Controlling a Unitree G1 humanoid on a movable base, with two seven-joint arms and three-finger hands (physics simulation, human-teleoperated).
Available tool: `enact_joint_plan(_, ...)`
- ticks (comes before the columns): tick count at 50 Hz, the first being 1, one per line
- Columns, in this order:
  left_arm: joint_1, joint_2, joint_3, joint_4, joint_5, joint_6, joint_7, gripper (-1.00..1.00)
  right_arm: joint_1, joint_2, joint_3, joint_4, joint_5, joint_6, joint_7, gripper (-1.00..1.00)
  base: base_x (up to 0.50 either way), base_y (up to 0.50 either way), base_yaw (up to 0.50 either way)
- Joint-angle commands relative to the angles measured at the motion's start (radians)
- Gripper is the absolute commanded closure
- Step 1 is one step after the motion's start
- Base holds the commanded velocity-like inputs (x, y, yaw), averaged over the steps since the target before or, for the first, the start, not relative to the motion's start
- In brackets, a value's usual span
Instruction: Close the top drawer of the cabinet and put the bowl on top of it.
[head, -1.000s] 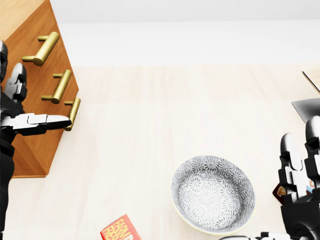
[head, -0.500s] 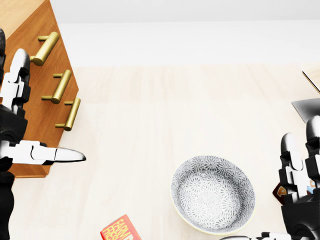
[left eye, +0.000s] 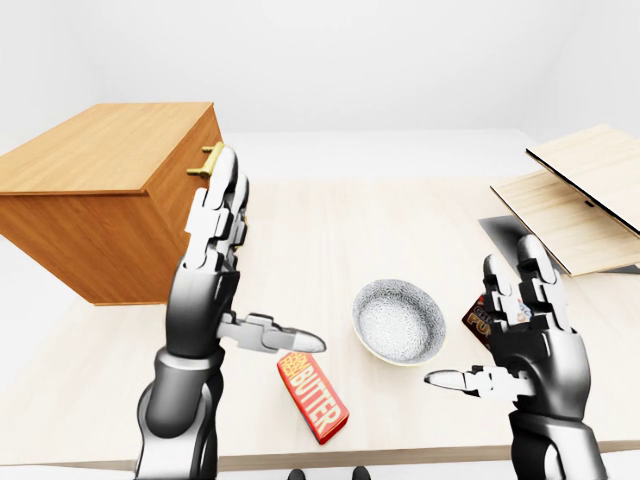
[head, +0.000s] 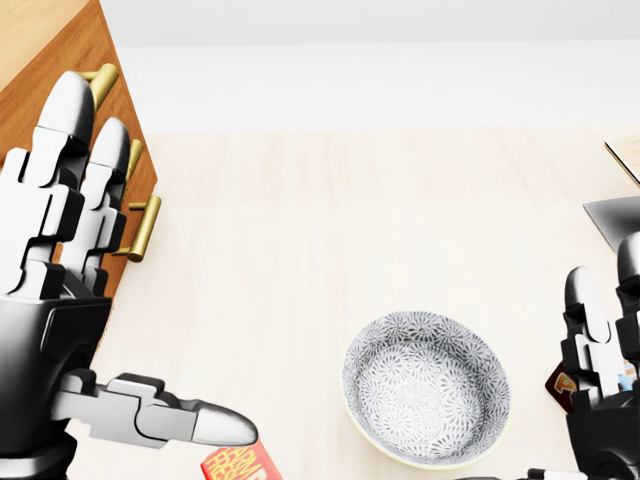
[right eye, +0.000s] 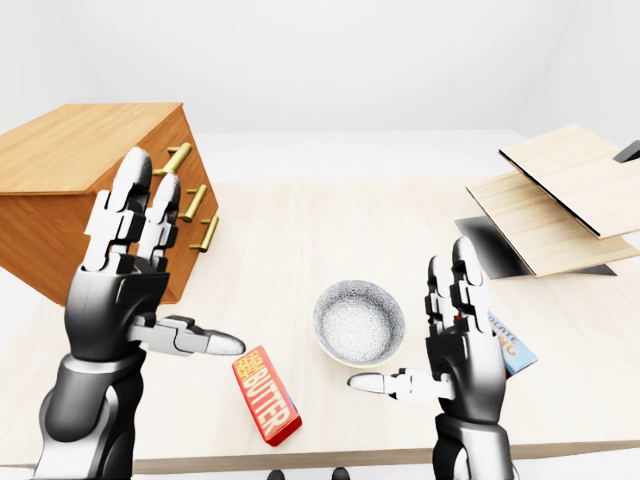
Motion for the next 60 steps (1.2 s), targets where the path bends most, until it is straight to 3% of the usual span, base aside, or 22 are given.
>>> enact_joint_plan(1,0.035,-0.032,-0.134,-0.081,0.121,0.000,0.026,-1.00,0.005,0.005,-0.004,-0.007,0.003,0.001,0.008,-1.00,0.00,0.00,0.00)
enact_joint_plan(15,0.023,-0.050,-0.251,-0.080,0.275,0.000,0.104,-1.00,-0.003,0.014,-0.043,-0.020,0.027,0.019,0.024,-1.00,0.00,0.00,0.00)
enact_joint_plan(25,0.064,-0.057,-0.404,-0.049,0.456,0.000,0.213,-1.00,0.000,0.030,-0.069,-0.041,0.042,0.031,0.049,-1.00,0.00,0.00,0.00)
enact_joint_plan(33,0.086,-0.064,-0.481,0.033,0.543,0.000,0.267,-1.00,0.002,0.048,-0.100,-0.063,0.064,0.031,0.077,-1.00,0.00,0.00,0.00)
enact_joint_plan(39,0.107,-0.063,-0.562,0.109,0.662,0.000,0.342,-1.00,-0.002,0.055,-0.135,-0.087,0.089,0.031,0.088,-1.00,0.00,0.00,0.00)
enact_joint_plan(44,0.117,-0.072,-0.598,0.162,0.725,0.000,0.386,-1.00,-0.013,0.072,-0.193,-0.109,0.127,0.031,0.112,-1.00,0.00,0.00,0.00)
enact_joint_plan(52,0.109,-0.088,-0.632,0.207,0.762,0.000,0.401,-1.00,-0.034,0.086,-0.243,-0.117,0.155,0.031,0.133,-1.00,0.00,0.00,0.00)
enact_joint_plan(60,0.119,-0.103,-0.677,0.217,0.866,0.000,0.411,-1.00,-0.039,0.100,-0.272,-0.130,0.172,0.031,0.154,-1.00,0.00,0.00,0.00)
